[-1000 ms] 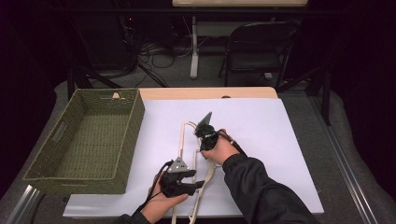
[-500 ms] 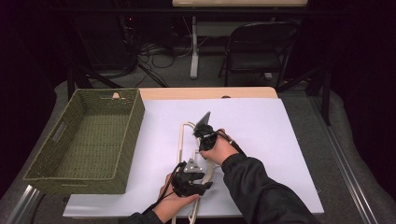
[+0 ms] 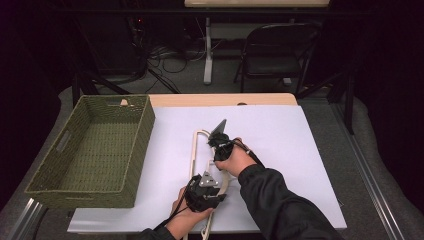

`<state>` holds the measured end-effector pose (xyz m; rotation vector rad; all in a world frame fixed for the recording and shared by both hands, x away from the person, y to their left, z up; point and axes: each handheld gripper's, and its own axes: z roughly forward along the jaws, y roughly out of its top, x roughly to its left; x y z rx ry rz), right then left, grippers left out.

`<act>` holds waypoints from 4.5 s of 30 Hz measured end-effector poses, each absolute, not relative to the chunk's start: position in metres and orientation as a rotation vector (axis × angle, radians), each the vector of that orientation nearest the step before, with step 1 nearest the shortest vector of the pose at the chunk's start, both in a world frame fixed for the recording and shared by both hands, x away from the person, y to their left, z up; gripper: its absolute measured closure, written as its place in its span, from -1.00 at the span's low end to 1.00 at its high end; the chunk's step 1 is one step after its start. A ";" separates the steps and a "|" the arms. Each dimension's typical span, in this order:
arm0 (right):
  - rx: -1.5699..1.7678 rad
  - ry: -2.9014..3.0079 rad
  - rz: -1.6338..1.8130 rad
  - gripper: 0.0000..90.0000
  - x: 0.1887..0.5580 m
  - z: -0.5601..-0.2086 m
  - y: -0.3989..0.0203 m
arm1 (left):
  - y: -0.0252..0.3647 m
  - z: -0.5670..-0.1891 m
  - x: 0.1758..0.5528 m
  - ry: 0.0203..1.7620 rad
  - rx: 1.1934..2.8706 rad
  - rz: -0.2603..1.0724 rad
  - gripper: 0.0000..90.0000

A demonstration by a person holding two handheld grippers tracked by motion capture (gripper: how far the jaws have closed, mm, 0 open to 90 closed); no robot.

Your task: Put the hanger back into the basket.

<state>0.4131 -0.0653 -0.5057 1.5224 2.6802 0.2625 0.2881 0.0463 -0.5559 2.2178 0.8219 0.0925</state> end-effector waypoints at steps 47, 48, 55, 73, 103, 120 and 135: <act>0.336 2.700 0.804 0.15 0.367 -0.469 -0.164 | 0.103 -0.496 0.294 0.552 2.155 -0.087 0.72; 0.319 2.702 0.814 0.14 0.366 -0.469 -0.162 | 0.103 -0.496 0.294 0.552 2.155 -0.087 0.72; 0.207 2.687 0.859 0.10 0.369 -0.474 -0.150 | 0.104 -0.496 0.295 0.544 2.151 -0.103 0.72; 0.149 2.669 0.926 0.15 0.379 -0.478 -0.142 | 0.106 -0.492 0.299 0.540 2.183 -0.072 0.72; 0.324 2.574 0.973 0.20 0.368 -0.454 -0.163 | 0.130 -0.462 0.314 0.666 2.188 0.281 0.93; 0.209 2.656 0.913 0.67 0.357 -0.464 -0.136 | 0.127 -0.480 0.317 0.541 2.228 0.129 0.89; 0.213 2.659 0.916 0.63 0.356 -0.464 -0.135 | 0.127 -0.494 0.315 0.649 2.426 0.182 0.56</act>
